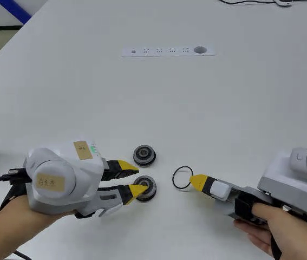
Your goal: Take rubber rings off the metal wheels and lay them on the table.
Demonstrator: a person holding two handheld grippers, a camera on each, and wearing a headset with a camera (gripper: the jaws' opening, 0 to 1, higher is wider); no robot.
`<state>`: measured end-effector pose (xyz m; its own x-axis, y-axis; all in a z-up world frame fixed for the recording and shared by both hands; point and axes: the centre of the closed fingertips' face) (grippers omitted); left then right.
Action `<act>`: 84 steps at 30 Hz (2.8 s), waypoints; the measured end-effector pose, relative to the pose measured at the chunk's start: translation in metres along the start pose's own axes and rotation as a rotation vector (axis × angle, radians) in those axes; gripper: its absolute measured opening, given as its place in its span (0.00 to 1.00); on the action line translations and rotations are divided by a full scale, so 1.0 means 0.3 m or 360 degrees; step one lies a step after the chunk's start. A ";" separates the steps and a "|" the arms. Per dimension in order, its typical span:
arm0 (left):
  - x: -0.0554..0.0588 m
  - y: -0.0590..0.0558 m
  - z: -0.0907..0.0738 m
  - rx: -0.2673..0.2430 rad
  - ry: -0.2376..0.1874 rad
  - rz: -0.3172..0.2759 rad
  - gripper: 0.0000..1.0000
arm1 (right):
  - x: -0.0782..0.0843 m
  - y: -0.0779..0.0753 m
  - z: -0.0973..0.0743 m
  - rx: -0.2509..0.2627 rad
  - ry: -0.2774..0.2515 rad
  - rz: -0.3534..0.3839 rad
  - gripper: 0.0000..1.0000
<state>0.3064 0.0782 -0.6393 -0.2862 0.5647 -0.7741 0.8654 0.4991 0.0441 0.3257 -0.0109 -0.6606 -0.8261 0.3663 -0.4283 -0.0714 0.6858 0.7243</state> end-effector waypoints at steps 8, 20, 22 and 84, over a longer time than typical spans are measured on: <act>-0.003 -0.002 0.003 0.0001 0.0001 0.0004 0.20 | -0.006 -0.038 -0.011 0.0081 -0.0012 -0.0049 0.02; -0.001 -0.006 0.004 0.0006 0.0007 0.0012 0.19 | -0.031 -0.058 -0.026 0.0157 -0.0070 -0.0229 0.07; 0.001 -0.007 0.004 0.0007 0.0012 0.0015 0.19 | -0.039 -0.050 -0.029 0.0147 -0.0091 -0.0253 0.08; 0.023 -0.021 0.035 0.0095 0.0071 -0.0007 0.14 | 0.144 0.229 0.077 -0.0338 0.0154 -0.0412 0.38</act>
<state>0.3032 0.0721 -0.6517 -0.3067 0.5919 -0.7454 0.8868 0.4622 0.0021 0.2981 0.0667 -0.6418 -0.8137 0.1293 -0.5667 -0.3918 0.5981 0.6991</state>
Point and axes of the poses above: the centre of the closed fingertips' face, and the gripper's own axes: z roughly forward along the fingers, y roughly to its left, x roughly out of its underside, and after that the axes turned 7 degrees about x, right-handed
